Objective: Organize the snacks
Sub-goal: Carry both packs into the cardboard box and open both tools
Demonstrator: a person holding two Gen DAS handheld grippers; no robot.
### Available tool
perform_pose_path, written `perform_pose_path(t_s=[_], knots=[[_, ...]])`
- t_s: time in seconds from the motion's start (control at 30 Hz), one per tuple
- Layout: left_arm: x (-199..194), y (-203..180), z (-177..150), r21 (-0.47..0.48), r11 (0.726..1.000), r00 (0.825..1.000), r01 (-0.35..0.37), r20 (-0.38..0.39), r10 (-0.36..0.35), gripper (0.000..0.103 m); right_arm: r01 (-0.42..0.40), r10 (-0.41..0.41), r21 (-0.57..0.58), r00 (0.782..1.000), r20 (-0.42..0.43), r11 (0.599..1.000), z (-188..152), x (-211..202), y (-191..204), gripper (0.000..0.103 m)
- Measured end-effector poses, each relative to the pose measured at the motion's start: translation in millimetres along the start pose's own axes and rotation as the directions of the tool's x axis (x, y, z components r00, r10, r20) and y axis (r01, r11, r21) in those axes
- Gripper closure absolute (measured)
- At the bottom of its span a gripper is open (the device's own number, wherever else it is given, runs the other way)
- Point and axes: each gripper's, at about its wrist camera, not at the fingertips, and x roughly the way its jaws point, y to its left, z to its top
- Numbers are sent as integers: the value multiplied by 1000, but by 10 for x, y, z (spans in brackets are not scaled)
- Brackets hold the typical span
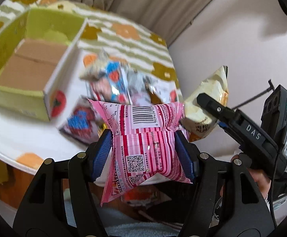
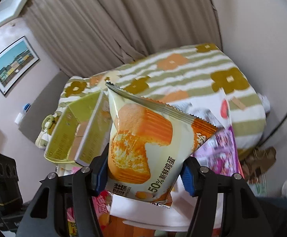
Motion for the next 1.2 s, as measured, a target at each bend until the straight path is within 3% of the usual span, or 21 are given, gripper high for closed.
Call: perform_pose_path(t_s=[0.27,0.43,0.77,1.1,1.2], knots=[[-376,543,673,2,997,989,-73,132,72,43,-52,54,-97,998,21,994,288,264,611,46],[-563,1101,1079,-12,989,978,-147,149,148,43,-76,76,-135,997,-1,988,413,657,1128,46],[-460,2276,1740,65,963,966,-260,26,259,43,-47,35,-121,994,-105,992,372,1588,2056,46],[73,2601,1836,222,938,949,-267,-108,296,42,41,-68,-132,975,-213,990,203,2185,2378,46],[161,2611,1853,238,937,947,-257,-131,293,33,52,-83,-130,966,-246,990,190,2313,2392,46]])
